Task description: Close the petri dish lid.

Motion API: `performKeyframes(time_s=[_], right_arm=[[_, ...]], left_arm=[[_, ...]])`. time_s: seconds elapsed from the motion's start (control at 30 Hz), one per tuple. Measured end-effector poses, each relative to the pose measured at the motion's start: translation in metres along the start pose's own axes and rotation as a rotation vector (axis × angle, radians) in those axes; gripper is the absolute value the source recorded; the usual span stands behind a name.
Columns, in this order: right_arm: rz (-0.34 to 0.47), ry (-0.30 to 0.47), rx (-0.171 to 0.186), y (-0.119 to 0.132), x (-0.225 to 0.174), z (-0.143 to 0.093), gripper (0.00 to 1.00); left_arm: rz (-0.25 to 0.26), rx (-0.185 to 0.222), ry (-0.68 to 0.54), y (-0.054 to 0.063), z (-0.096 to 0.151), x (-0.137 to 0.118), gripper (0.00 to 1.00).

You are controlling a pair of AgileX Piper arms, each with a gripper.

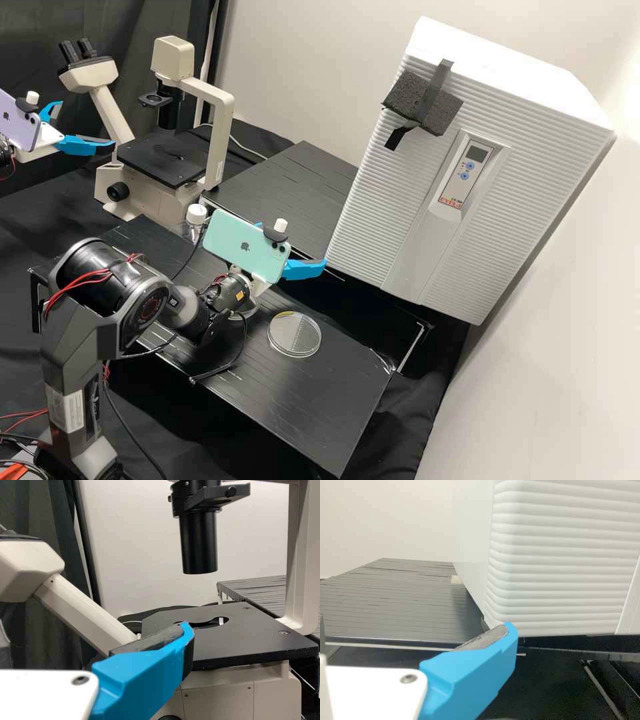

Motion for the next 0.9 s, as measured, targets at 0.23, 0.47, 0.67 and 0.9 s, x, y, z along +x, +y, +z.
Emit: performKeyframes(time_s=[0.23, 0.47, 0.67, 0.9], right_arm=[[0.0, 0.0, 0.0, 0.0, 0.0, 0.0, 1.0], [0.036, -0.021, 0.002, 0.012, -0.018, 0.009, 1.0], [0.13, 0.006, 0.041, 0.03, -0.047, 0.016, 1.0], [0.182, 0.001, 0.045, 0.035, -0.077, 0.031, 1.0]], left_arm=[[0.0, 0.0, 0.0, 0.0, 0.0, 0.0, 1.0], [0.0, 0.0, 0.0, 0.0, 0.0, 0.0, 1.0], [0.0, 0.0, 0.0, 0.0, 0.0, 0.0, 1.0], [0.0, 0.0, 0.0, 0.0, 0.0, 0.0, 1.0]])
